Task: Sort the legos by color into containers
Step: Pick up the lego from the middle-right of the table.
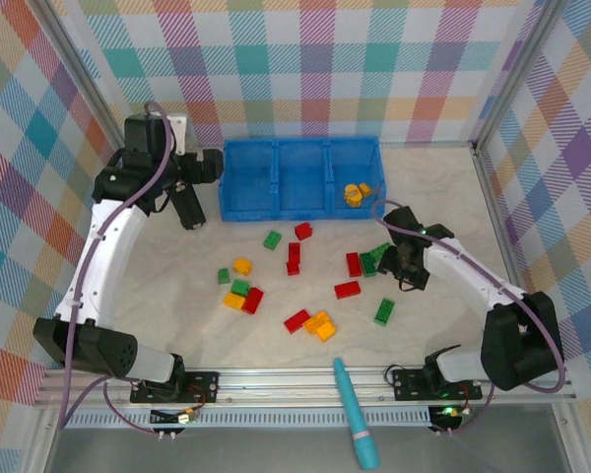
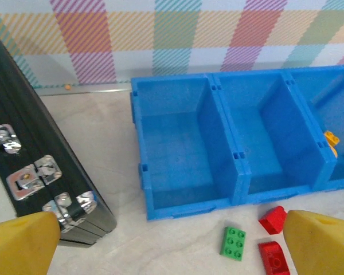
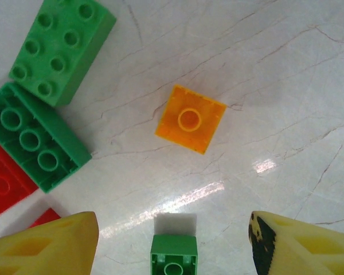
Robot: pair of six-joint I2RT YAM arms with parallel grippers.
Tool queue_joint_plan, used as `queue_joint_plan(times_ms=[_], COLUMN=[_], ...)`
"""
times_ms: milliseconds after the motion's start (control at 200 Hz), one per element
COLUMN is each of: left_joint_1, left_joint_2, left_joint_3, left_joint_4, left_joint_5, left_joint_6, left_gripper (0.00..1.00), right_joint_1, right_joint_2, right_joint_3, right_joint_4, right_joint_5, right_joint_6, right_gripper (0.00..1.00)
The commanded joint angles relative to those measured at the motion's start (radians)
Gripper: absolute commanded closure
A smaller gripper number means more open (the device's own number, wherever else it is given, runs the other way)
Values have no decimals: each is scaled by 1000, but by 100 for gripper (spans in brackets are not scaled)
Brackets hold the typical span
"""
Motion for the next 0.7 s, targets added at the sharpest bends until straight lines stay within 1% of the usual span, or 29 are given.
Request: queue_joint_plan(times_ms=[0, 95, 285, 485, 695], left_joint_1=[-7, -7, -7, -9, -11], left_joint_2=[4, 5, 19, 41, 47], left_joint_3=[33, 26, 35, 58, 67], left_joint_4=[-18, -19, -22, -49, -63], left_joint_5=[59, 60, 63, 84, 67], left_joint_6=[-21, -22, -21, -17, -12], left_gripper=[0, 0, 0, 0, 0], right_joint_1=[-37, -75, -126, -135, -145], right_joint_2=[15, 10, 43, 111, 172], right_joint_3=[-32, -70, -83, -84, -88], right_joint_4=[36, 93, 153, 222, 260], right_joint_5=[-56, -100, -127, -142, -144], right_joint_6=[89, 103, 93, 90, 87], right_gripper=[30, 30, 32, 34, 37])
